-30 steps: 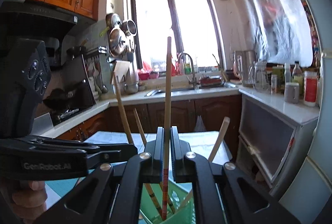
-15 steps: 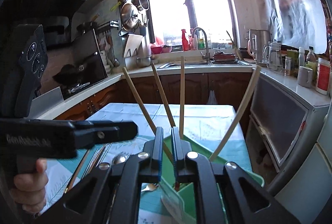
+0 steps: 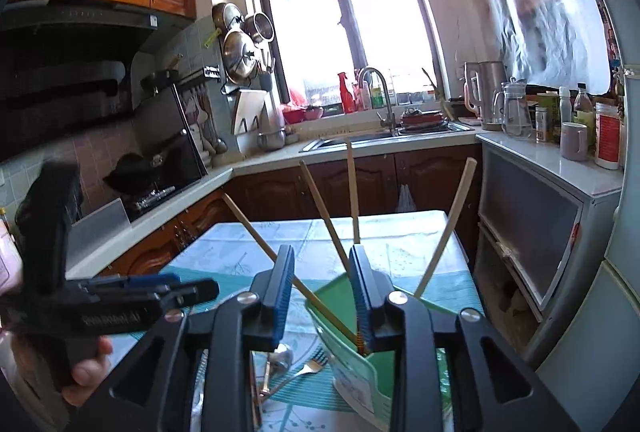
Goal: Organize utensils
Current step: 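Open both tools to release the chopsticks into the green holder, then move both tools back over the chopsticks on the placemat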
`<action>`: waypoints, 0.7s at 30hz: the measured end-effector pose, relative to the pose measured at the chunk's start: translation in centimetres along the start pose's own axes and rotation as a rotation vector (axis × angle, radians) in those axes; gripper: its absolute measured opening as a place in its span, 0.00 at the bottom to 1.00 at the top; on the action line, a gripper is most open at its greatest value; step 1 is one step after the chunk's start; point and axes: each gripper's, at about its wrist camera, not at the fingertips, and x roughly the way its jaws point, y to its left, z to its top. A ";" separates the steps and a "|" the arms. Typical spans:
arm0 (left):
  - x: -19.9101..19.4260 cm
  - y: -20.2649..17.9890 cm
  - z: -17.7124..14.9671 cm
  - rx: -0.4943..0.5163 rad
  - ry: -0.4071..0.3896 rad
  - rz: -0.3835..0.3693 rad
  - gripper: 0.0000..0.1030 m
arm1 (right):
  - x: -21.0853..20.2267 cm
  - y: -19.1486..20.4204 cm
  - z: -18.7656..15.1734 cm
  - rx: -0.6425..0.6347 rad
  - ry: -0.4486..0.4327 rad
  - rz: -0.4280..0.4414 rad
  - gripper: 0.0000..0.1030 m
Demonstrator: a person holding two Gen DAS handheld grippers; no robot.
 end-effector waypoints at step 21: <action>-2.0 6.7 -2.8 -0.051 -0.002 0.103 0.66 | 1.9 8.3 -1.1 -0.098 0.094 0.169 0.29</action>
